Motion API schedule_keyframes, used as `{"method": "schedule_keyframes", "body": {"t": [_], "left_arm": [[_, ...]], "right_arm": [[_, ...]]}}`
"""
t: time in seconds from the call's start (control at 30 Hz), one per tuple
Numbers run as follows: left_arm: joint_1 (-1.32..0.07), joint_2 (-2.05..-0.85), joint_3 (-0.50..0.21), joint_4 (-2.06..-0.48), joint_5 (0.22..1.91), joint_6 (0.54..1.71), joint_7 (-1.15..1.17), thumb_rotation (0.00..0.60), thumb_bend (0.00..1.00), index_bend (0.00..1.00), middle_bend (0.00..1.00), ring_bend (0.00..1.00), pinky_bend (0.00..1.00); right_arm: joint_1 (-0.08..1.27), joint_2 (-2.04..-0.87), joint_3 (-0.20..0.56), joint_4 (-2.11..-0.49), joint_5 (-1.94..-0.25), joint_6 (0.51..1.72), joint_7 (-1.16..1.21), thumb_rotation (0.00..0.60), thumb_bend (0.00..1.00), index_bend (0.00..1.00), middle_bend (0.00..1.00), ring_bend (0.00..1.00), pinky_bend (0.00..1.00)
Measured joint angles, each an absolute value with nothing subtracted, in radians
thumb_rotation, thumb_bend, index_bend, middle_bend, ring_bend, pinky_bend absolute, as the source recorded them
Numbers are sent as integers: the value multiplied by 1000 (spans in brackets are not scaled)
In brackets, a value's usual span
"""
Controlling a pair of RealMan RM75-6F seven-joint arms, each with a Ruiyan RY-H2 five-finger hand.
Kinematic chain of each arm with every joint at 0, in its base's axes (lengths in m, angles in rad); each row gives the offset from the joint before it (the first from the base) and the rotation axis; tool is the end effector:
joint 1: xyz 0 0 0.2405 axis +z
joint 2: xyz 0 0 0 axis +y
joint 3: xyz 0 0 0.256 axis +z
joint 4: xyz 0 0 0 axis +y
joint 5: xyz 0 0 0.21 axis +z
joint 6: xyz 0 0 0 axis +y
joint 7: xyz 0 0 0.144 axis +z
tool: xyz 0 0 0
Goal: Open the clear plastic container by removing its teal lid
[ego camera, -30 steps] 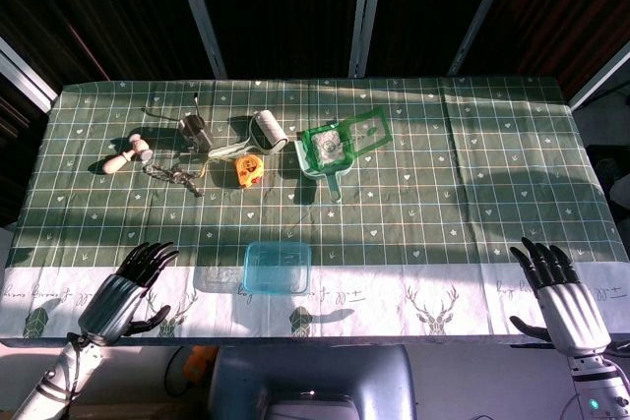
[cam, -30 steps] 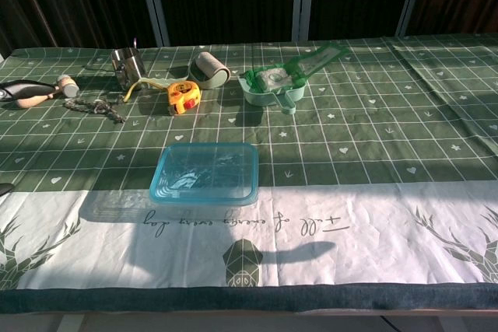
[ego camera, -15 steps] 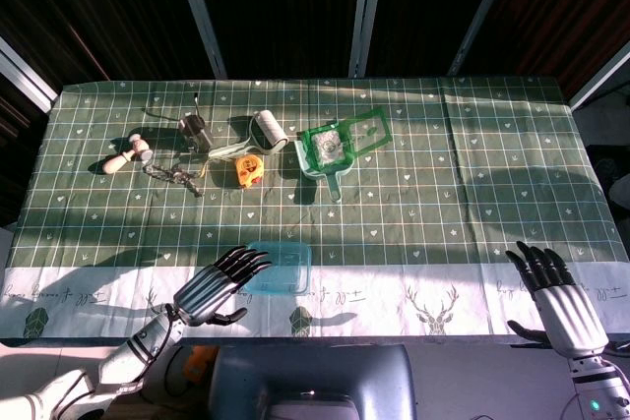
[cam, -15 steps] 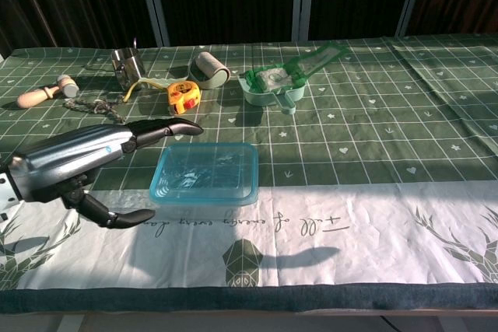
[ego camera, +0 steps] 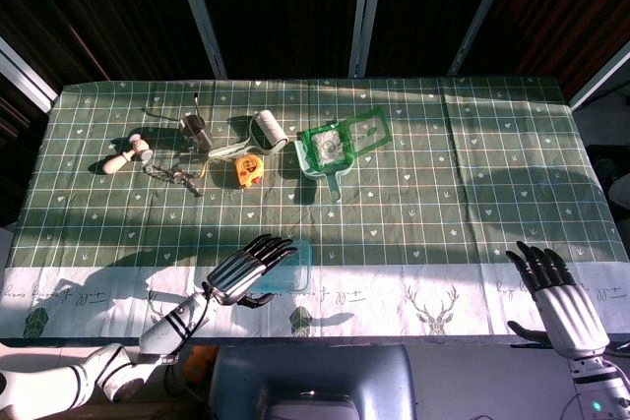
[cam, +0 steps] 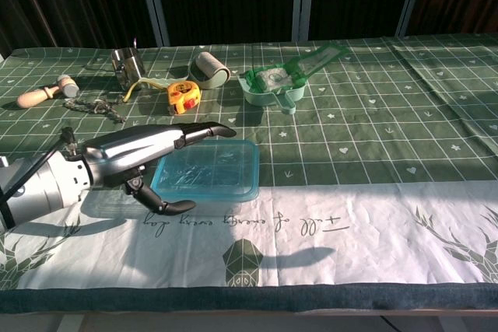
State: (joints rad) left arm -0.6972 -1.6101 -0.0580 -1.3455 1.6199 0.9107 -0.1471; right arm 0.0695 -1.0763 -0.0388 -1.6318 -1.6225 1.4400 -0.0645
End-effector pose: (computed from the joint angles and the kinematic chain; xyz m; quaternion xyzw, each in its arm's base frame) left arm -0.1507 0.2962 -0.0567 -0.7988 -0.3788 -0.4046 0.2339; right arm -0.3072 -0.1553 0.1466 0.6675 -0.3758 0.3390 0.5462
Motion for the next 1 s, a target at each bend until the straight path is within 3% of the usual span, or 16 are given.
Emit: {"method": "schedule_keyframes", "body": {"t": [0.5,0.67,0.77,1.0], "left_arm": [[-742,-1578,-62,-1338,1523,836,-178,600,285,0,0,0,5],[-758,-1596,-61,-1303,1513,821,-199,600,283,0,2,35,67],[-765,-1603,-54,-1291,1511,816,-209,600,282,0,86,163,150],[-764,-1611,-43,-1301,1531,858,-208,600,280,0,404,439,451]], "right_arm": [[75,-1080,-38,-1634,-1618,1426,-73,600,156,0,0,0,0],[78,-1085,-42,-1635,-1622,1420,-87,600,156,0,0,0,0],[78,-1088,-42,-1633,-1628,1423,-88,600,157,0,0,0,0],[107,-1127,-40,-1611,-1661,1400,-105,600,156,0,0,0,0]]}}
